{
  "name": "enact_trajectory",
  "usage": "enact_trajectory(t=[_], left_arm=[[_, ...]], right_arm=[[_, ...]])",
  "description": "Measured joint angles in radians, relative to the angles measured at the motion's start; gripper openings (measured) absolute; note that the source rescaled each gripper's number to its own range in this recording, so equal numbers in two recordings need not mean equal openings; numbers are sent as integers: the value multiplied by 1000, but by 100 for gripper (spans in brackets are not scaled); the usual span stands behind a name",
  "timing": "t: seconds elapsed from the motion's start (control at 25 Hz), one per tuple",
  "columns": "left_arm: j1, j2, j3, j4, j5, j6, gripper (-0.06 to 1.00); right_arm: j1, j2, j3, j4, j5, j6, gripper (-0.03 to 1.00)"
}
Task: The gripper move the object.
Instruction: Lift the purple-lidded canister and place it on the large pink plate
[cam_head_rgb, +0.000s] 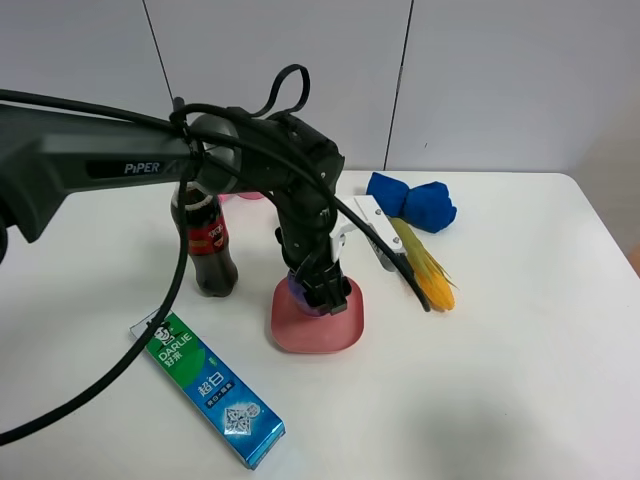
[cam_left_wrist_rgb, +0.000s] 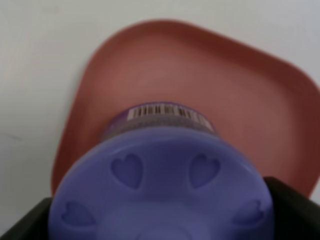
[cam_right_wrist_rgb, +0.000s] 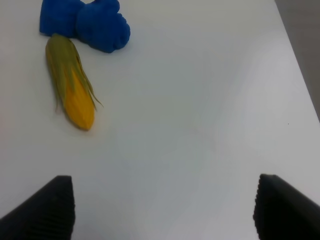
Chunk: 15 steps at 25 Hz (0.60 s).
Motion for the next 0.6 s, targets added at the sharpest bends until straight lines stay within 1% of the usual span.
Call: enact_trajectory(t=[0.2,0.4,0.6], left_arm=[[0,18,0,0,-3,-1,2],[0,33,0,-2,-32,2,2],[0,51,0,-3,-14,16,2]], right_arm=[[0,0,0,0,0,0,100],[0,0,0,0,0,0,100],[0,0,0,0,0,0,100]])
